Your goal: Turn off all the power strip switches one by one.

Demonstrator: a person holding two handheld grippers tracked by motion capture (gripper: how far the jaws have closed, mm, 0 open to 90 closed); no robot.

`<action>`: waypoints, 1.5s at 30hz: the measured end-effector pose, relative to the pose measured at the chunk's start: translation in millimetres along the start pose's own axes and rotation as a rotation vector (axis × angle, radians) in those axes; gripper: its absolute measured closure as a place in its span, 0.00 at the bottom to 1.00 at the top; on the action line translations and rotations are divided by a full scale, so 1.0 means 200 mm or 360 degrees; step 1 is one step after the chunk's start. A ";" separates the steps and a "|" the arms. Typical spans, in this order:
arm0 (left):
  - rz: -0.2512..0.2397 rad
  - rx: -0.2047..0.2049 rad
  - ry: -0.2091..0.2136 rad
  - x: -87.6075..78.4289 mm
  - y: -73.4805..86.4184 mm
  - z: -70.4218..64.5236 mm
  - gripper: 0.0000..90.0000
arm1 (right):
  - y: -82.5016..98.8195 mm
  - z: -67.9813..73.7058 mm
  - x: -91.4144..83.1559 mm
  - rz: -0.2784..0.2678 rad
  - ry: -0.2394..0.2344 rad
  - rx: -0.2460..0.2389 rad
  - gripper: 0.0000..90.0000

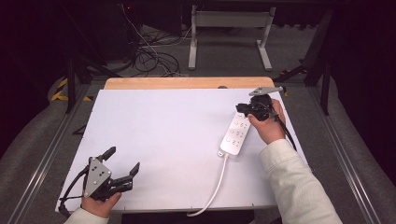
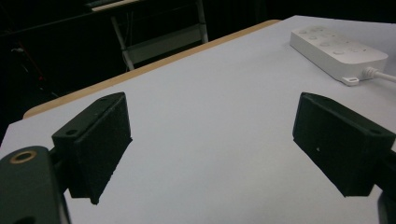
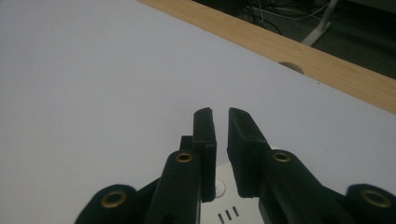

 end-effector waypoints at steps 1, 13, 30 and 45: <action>0.0002 0.0005 0.0002 0.00 0.00 0.00 0.13 | 0.00 0.00 -0.01 -0.0006 -0.0005 0.0003 0.89; 0.0001 0.0000 -0.0004 0.00 0.00 0.00 0.13 | 0.00 0.07 -0.26 -0.0174 -0.0145 0.0031 0.72; -0.0001 -0.0015 -0.0007 0.00 0.00 0.00 0.13 | 0.13 0.17 -0.54 -0.0355 -0.0309 0.0155 0.23; 0.0000 -0.0020 0.0002 0.00 0.00 -0.01 0.13 | 0.36 0.29 -0.60 -0.0391 -0.0450 0.0065 0.10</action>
Point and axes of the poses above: each handheld gripper's, and its own axes: x roughly forward along the jaws, y roughly out of its underside, z roughly to its left, the point moved 9 cm from there along x, roughly forward along the jaws, and after that the axes turned 14 degrees about y, right-handed, at the moved point
